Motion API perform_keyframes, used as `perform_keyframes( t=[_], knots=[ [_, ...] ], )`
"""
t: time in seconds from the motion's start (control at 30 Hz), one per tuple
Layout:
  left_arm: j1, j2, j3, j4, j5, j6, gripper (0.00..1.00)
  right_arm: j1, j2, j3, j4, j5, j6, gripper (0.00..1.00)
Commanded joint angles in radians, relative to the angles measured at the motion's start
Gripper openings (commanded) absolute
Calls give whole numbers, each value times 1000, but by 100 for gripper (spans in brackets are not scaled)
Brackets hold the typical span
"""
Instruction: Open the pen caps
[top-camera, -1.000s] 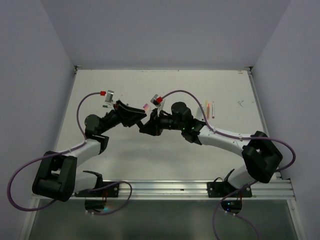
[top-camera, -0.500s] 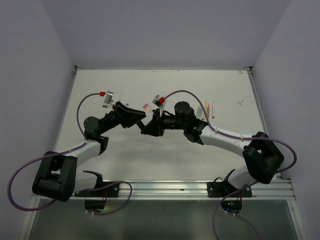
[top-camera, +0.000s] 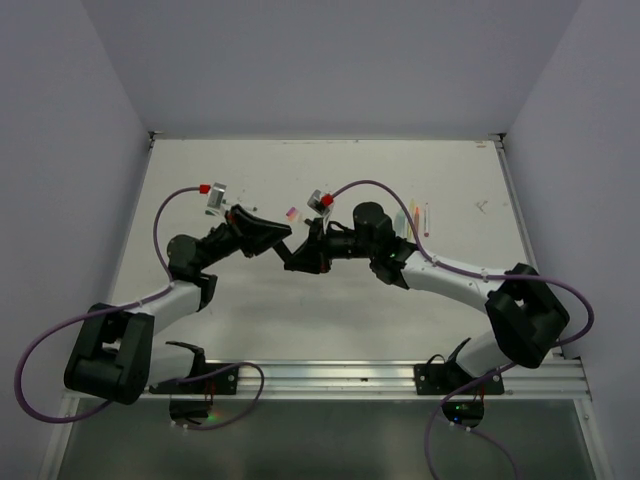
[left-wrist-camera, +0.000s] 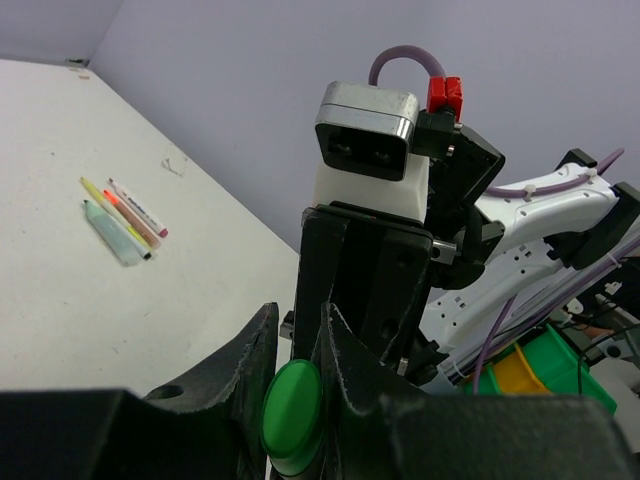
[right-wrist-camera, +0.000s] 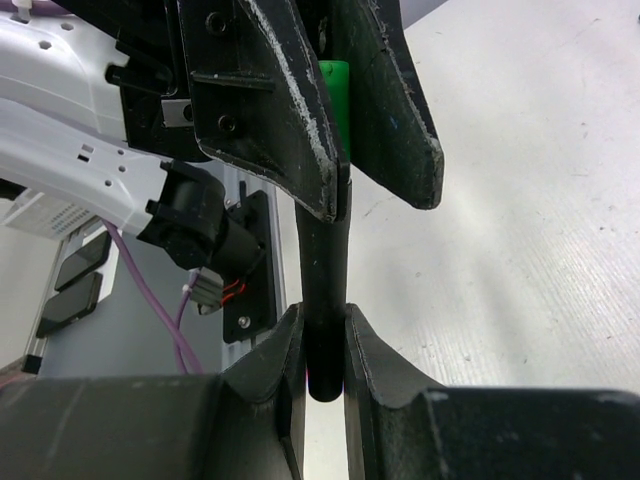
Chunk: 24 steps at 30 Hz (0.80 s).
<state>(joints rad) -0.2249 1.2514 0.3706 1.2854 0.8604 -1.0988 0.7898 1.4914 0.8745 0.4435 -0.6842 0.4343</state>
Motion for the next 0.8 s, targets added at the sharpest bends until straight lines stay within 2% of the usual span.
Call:
perform_keyframes(
  t=[0.0, 0.03, 0.27, 0.77],
  knots=[
    [2, -26, -7, 155, 6, 16, 3, -17, 7, 4, 58, -55, 49, 0],
    [1, -27, -6, 173, 2, 17, 0, -17, 12, 4, 66, -69, 55, 0],
    [2, -58, 56, 218, -55, 39, 0, -20, 10, -29, 109, -161, 101, 0],
    [2, 20, 218, 318, -222, 10, 0, -78, -48, -158, 129, -190, 93, 0]
  ],
)
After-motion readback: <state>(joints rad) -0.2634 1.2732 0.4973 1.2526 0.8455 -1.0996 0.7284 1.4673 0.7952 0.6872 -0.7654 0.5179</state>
